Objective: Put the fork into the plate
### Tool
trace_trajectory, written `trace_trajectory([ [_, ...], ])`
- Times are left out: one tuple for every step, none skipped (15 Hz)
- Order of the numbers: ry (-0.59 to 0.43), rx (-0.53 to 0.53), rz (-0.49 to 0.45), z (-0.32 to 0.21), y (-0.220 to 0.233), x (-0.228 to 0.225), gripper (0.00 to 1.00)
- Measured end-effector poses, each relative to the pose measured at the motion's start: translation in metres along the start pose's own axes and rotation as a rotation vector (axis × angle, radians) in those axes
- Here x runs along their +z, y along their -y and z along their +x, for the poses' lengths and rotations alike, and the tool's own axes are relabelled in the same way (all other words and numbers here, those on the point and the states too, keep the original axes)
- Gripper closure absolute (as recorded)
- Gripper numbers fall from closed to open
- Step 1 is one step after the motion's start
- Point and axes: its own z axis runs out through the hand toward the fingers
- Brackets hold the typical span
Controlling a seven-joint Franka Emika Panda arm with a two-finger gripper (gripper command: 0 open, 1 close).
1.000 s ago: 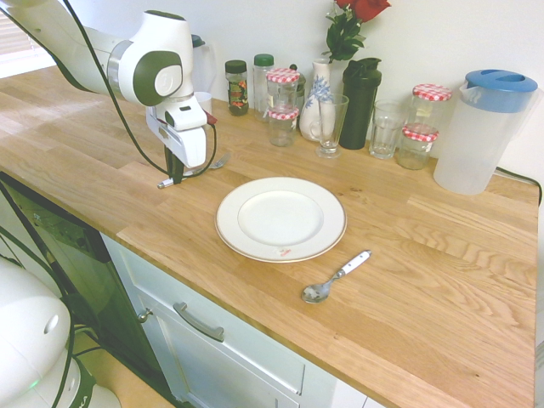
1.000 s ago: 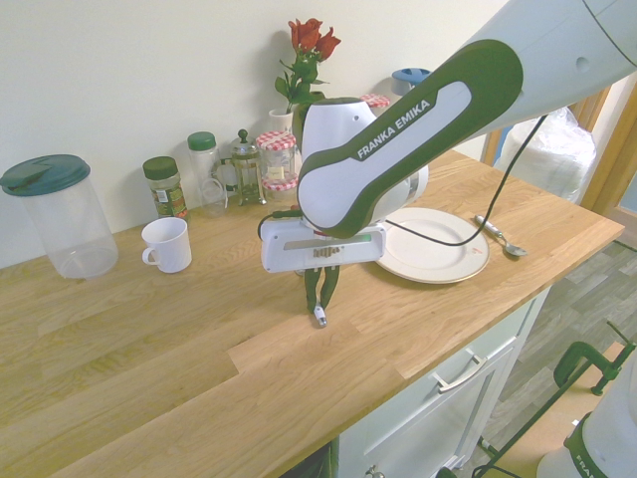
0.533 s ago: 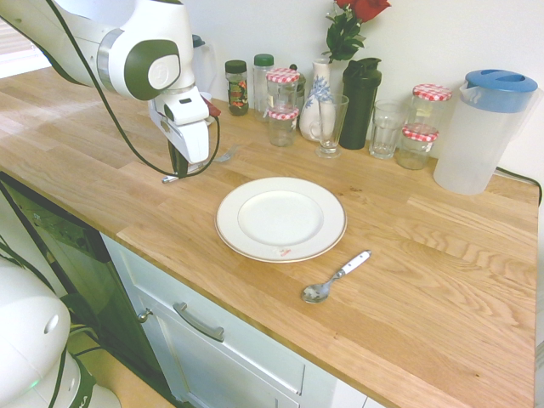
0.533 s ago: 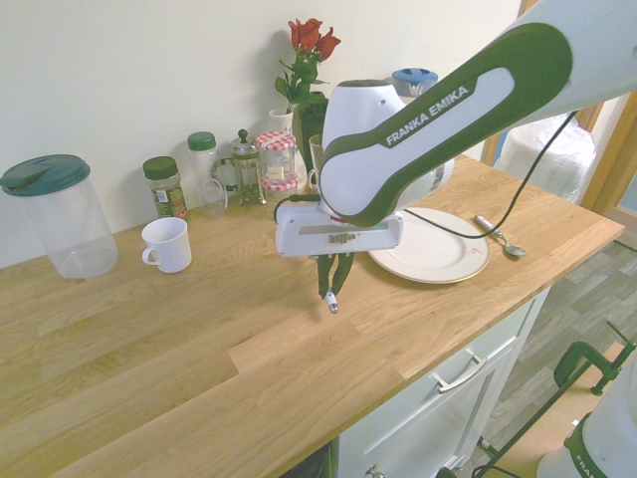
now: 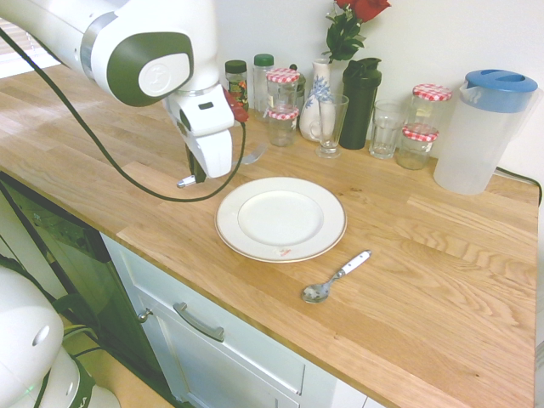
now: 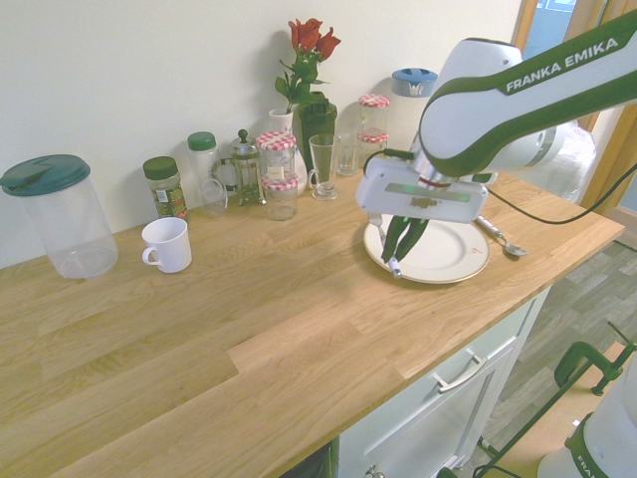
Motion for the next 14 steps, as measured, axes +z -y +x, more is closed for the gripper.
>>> trace_trajectory([
  [0.012,0.014,0.009,0.019,-0.007,-0.003,1.0],
  [0.022,0.028,0.013,0.034,-0.014,-0.005,1.0],
  [0.029,0.044,0.011,0.049,-0.021,-0.005,1.0],
  [0.031,0.061,0.003,0.058,-0.026,-0.004,1.0],
  [0.032,0.081,-0.006,0.066,-0.031,-0.001,1.0],
  [0.031,0.096,-0.019,0.071,-0.034,0.003,1.0],
  [0.03,0.11,-0.037,0.074,-0.035,0.008,1.0],
  [0.025,0.126,-0.059,0.077,-0.037,0.014,1.0],
  [0.014,0.145,-0.083,0.078,-0.036,0.02,1.0],
  [-0.005,0.17,-0.103,0.08,-0.036,0.023,1.0],
  [-0.027,0.194,-0.12,0.082,-0.034,0.023,1.0],
  [-0.047,0.217,-0.133,0.084,-0.033,0.023,1.0],
  [-0.063,0.24,-0.146,0.086,-0.032,0.021,1.0],
  [-0.079,0.262,-0.159,0.087,-0.032,0.02,1.0],
])
